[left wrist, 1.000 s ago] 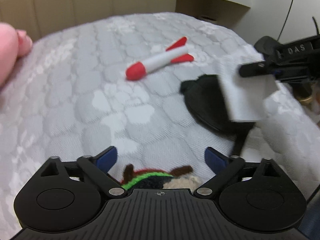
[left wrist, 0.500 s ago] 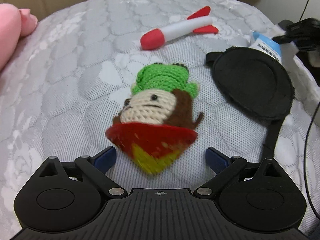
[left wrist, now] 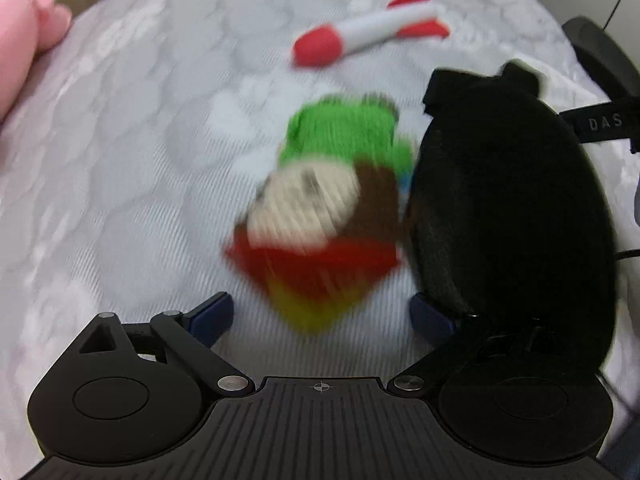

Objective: Clean container

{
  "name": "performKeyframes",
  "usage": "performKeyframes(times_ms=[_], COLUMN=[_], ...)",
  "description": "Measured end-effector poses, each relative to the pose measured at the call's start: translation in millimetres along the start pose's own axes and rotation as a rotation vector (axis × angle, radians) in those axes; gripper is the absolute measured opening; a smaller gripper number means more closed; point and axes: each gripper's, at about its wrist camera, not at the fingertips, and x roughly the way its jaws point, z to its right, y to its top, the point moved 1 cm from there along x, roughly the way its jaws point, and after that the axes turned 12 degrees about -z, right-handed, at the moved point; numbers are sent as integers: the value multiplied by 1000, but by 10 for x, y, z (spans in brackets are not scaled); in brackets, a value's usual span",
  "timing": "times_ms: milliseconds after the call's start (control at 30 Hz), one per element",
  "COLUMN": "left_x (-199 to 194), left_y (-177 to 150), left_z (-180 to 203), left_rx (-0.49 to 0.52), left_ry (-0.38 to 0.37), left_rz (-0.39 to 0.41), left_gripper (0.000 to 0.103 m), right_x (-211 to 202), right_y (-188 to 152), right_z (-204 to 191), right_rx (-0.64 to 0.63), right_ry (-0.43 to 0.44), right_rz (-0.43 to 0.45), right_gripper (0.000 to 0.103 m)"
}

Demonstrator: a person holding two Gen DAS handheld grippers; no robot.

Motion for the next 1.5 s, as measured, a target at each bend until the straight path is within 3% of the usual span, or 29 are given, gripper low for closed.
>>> performKeyframes(times_ms=[100, 167, 233, 300, 333, 467, 533, 600, 700, 800, 867, 933, 1000, 1067, 1100, 1200, 1333, 1433, 1500], left_x=[-138, -229, -293, -334, -337, -249, -186, -164, -170, -110, -133, -193, -216, -197, -165, -73, -73, -28, -175], left_y=[-179, -245, -267, -272, -246, -187, -160, -171, -234, -269, -295, -305, -284, -275, -276, -285, -322, -220, -177], left_z=[-111, -224, -312, -341, -317, -168, -96, -34, 115, 287, 357, 358, 355, 379, 406, 516, 713, 898, 909], left_rx=[-30, -91, -166, -212, -211, -124, -78, -24, 71, 164, 224, 249, 244, 215, 191, 143, 122, 122, 164], left_ry=[15, -18, -96, -175, -200, -204, -256, -338, -404, -405, -409, -451, -495, -491, -475, -460, -452, -430, -400], left_rz=[7, 22, 39, 62, 69, 45, 15, -19, -57, -106, -111, -101, -84, -73, -77, -104, -97, -80, -16], left_gripper=[96, 97, 97, 97, 98, 99, 99, 99, 100, 100, 100, 100, 101, 101, 101, 101, 101, 101, 101], right_x=[-5, -82, -165, -249, -290, -459, -519, -406, -156, 13, -2, -57, -148, -240, -286, -447, -676, -920, -1063], right_y=[-112, -149, -169, -188, -198, -237, -245, -174, 13, 138, 163, 130, 57, 24, 12, -84, -329, -485, -510], right_z=[-286, -315, -204, -93, -38, 183, 266, 160, 7, 62, 196, 333, 436, 499, 520, 472, 261, 152, 126], right_rx=[-102, -111, -109, -106, -104, -99, -106, -182, -310, -322, -270, -216, -170, -89, -44, 46, 73, 130, 179], right_ry=[-33, -45, -108, -172, -203, -329, -380, -357, -423, -478, -433, -373, -331, -283, -251, -126, -8, 69, 138], right_rz=[-10, 6, 44, 81, 100, 175, 205, 187, 143, 89, 64, 70, 99, 112, 109, 66, 13, 28, 54], right_gripper=[8, 9, 20, 50, 53, 55, 55, 61, 70, 73, 74, 68, 41, 19, 13, 10, 10, 10, 10])
